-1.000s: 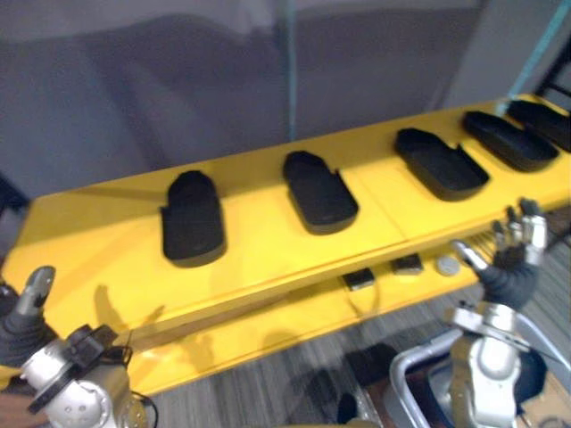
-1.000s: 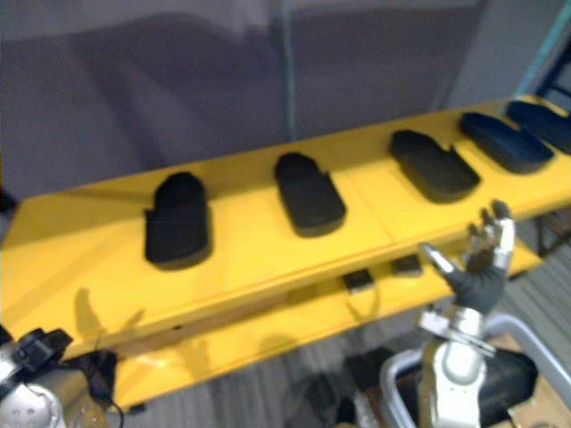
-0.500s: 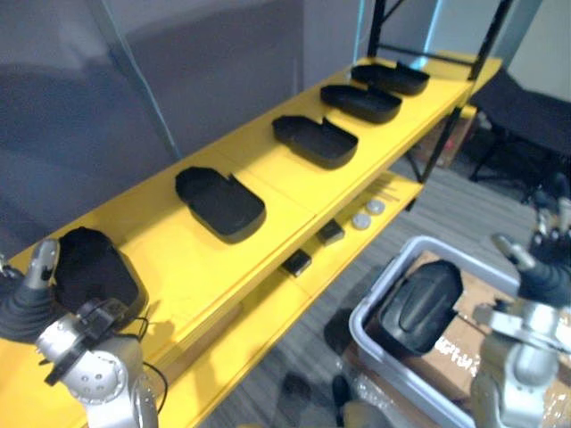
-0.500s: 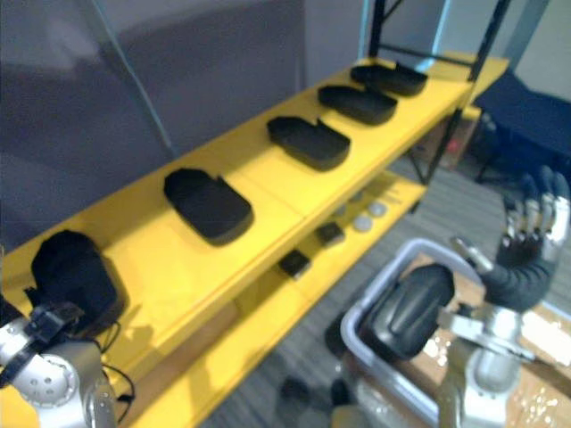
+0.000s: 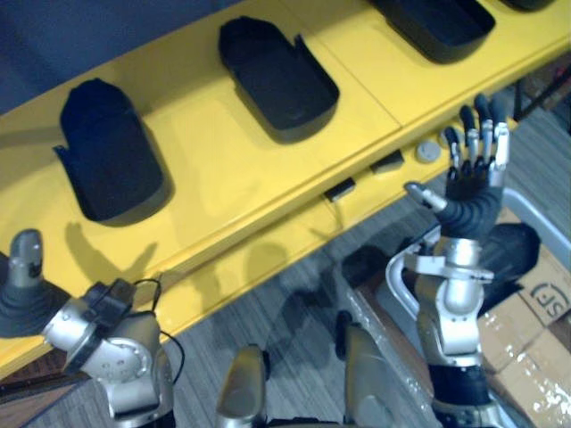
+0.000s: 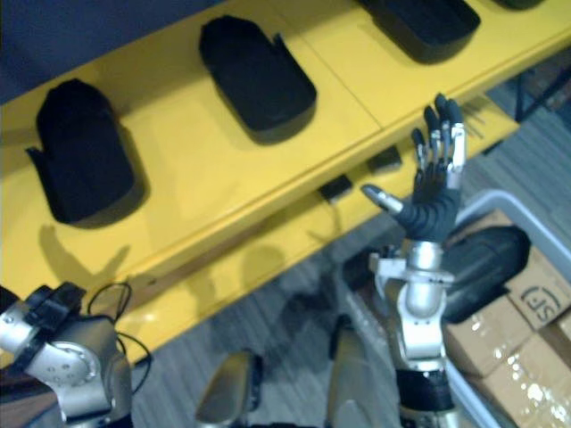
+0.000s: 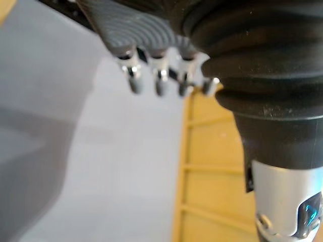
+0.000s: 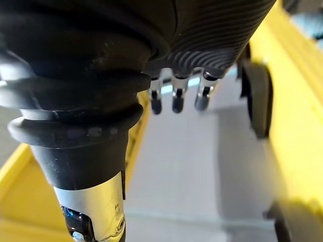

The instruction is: Walk over and take plastic housings, then place them on the shelf

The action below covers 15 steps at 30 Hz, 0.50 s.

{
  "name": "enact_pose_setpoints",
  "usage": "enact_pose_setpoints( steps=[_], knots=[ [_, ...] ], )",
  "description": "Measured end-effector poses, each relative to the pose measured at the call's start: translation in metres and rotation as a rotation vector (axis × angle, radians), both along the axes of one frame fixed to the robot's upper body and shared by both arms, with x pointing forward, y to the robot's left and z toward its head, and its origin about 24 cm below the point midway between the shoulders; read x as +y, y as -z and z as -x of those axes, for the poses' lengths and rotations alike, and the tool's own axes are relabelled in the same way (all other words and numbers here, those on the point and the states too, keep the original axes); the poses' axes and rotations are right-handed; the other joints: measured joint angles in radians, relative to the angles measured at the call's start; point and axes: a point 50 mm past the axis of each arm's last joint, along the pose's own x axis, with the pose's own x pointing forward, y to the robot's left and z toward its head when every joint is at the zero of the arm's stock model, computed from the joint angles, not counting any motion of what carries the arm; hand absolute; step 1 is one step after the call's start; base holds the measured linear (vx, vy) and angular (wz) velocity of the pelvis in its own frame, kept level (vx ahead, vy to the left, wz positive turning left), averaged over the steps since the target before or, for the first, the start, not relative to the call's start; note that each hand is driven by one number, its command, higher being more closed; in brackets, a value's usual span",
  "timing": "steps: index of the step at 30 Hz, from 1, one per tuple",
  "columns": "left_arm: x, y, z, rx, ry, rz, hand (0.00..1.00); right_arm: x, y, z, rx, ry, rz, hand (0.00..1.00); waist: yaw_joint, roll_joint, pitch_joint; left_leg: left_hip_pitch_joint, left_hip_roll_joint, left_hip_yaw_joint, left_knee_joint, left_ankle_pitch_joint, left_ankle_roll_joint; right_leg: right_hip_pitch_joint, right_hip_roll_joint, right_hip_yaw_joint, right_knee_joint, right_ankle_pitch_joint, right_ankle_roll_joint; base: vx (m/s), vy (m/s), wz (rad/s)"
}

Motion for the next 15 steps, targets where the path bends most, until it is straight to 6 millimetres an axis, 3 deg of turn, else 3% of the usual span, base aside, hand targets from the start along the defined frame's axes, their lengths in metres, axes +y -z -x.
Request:
enact_pose_setpoints(
  steps=[1, 4, 6, 7, 8, 9, 10, 12, 13, 15],
  knots=[
    [-0.002, 0.0, 0.0, 0.008, 0.014, -0.02, 0.0, -0.003, 0.007, 0.004, 0.032, 0.023, -0.019, 0.0, -0.007, 0.0, 0.0, 0.024, 0.006, 0.01, -0.003, -0.004, 0.004, 0.024, 0.008, 0.006, -0.017, 0.012, 0.004, 0.0, 0.124, -0.58],
    [-0.005, 0.006, 0.002, 0.076, 0.054, -0.087, 0.0, -0.022, 0.04, 0.027, 0.173, 0.11, -0.094, 0.0, -0.034, -0.012, -0.018, 0.131, 0.034, 0.138, -0.058, -0.016, 0.03, 0.089, 0.046, 0.052, -0.135, 0.124, 0.009, -0.08, 0.188, -1.25],
    [-0.003, 0.005, 0.001, 0.088, 0.046, -0.109, 0.0, -0.033, 0.05, 0.039, 0.227, 0.146, -0.073, 0.0, -0.051, -0.017, -0.021, 0.182, 0.037, 0.248, -0.12, 0.01, 0.067, 0.121, 0.047, 0.002, -0.292, 0.301, 0.016, -0.19, 0.123, -1.48],
    [0.002, 0.003, 0.001, 0.084, 0.015, -0.115, 0.0, -0.036, 0.052, 0.044, 0.237, 0.148, -0.053, 0.0, -0.064, -0.015, -0.03, 0.212, 0.039, 0.32, -0.184, 0.05, 0.089, 0.134, 0.033, -0.072, -0.331, 0.346, 0.01, -0.24, 0.071, -1.35],
    [0.005, 0.001, -0.001, 0.086, -0.003, -0.118, 0.0, -0.038, 0.052, 0.045, 0.234, 0.142, -0.049, 0.0, -0.085, -0.016, -0.034, 0.236, 0.038, 0.356, -0.226, 0.076, 0.101, 0.131, 0.005, -0.138, -0.228, 0.288, -0.054, -0.3, 0.093, -1.26],
    [0.007, 0.0, -0.003, 0.093, -0.015, -0.124, 0.0, -0.039, 0.052, 0.045, 0.233, 0.138, -0.047, 0.0, -0.092, -0.017, -0.049, 0.252, 0.038, 0.389, -0.27, 0.103, 0.107, 0.132, -0.024, -0.177, -0.129, 0.224, -0.071, -0.27, 0.089, -1.16],
    [0.011, 0.0, -0.005, 0.113, -0.037, -0.131, 0.0, -0.038, 0.051, 0.045, 0.224, 0.129, -0.029, 0.0, -0.089, -0.02, -0.085, 0.267, 0.037, 0.441, -0.341, 0.151, 0.11, 0.15, -0.079, -0.23, -0.018, 0.122, -0.075, -0.18, 0.06, -1.01],
    [0.016, 0.001, -0.005, 0.144, -0.059, -0.124, 0.0, -0.033, 0.049, 0.042, 0.21, 0.112, -0.006, 0.0, -0.077, -0.027, -0.113, 0.274, 0.036, 0.49, -0.405, 0.195, 0.108, 0.197, -0.134, -0.269, 0.026, 0.058, -0.09, -0.13, -0.02, -1.02],
    [0.022, 0.004, -0.004, 0.183, -0.09, -0.117, 0.0, -0.025, 0.047, 0.033, 0.197, 0.072, -0.001, 0.0, -0.05, -0.036, -0.134, 0.277, 0.037, 0.55, -0.455, 0.232, 0.101, 0.255, -0.184, -0.31, 0.022, 0.019, -0.092, -0.11, -0.095, -1.15],
    [0.028, 0.009, -0.003, 0.225, -0.125, -0.109, 0.0, -0.014, 0.047, 0.02, 0.198, 0.02, 0.021, 0.0, -0.025, -0.061, -0.16, 0.271, 0.044, 0.612, -0.48, 0.257, 0.085, 0.314, -0.232, -0.35, -0.018, 0.011, -0.095, -0.08, -0.138, -1.13]
  ],
)
